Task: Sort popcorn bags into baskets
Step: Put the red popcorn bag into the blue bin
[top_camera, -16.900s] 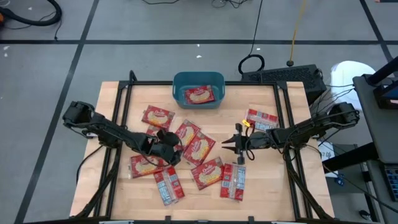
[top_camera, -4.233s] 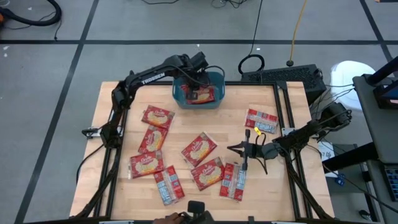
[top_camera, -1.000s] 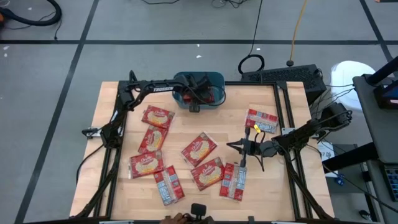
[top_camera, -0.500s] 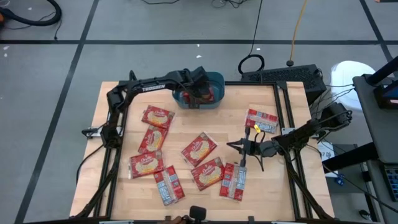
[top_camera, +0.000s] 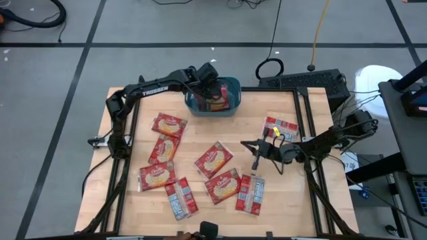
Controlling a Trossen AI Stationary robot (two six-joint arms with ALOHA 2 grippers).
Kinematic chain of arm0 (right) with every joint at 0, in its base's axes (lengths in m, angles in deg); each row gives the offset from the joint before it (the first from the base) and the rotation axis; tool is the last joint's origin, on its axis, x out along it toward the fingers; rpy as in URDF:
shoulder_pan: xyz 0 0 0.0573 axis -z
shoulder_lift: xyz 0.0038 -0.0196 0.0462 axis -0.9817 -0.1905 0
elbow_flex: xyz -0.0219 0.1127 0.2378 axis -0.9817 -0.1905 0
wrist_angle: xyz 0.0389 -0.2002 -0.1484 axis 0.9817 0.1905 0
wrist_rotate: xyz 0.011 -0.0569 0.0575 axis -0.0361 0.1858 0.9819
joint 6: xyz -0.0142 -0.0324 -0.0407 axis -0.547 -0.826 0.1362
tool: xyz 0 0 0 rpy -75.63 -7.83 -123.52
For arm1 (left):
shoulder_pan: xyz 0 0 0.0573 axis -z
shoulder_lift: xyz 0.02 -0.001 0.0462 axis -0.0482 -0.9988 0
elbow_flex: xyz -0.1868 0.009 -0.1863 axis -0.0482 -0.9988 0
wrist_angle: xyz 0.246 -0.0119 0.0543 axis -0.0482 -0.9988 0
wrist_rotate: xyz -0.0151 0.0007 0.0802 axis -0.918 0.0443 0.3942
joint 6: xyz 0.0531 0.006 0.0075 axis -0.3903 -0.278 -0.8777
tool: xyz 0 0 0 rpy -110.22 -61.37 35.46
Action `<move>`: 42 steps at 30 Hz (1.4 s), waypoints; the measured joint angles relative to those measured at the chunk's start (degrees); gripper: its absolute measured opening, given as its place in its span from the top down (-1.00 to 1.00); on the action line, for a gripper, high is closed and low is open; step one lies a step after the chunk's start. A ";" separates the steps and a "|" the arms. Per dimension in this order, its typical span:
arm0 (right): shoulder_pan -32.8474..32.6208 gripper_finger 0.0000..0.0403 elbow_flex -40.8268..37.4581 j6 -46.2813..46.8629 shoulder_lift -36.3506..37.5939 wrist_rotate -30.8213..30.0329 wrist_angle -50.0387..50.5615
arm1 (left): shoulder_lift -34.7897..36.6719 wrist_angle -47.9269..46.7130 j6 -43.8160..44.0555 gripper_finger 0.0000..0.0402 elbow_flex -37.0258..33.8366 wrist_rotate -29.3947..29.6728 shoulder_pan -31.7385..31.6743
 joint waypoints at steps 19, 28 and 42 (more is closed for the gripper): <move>20.64 0.11 16.94 -12.23 6.63 11.74 22.80 | 11.15 -6.95 1.01 1.00 0.08 -20.53 2.55; 26.99 -0.05 22.08 -13.97 2.50 29.83 31.04 | 10.66 -9.91 -0.93 1.00 0.08 -21.91 7.17; 27.90 0.84 22.21 -13.06 -2.74 36.70 28.78 | 10.69 -9.30 -1.25 0.99 0.08 -21.83 9.28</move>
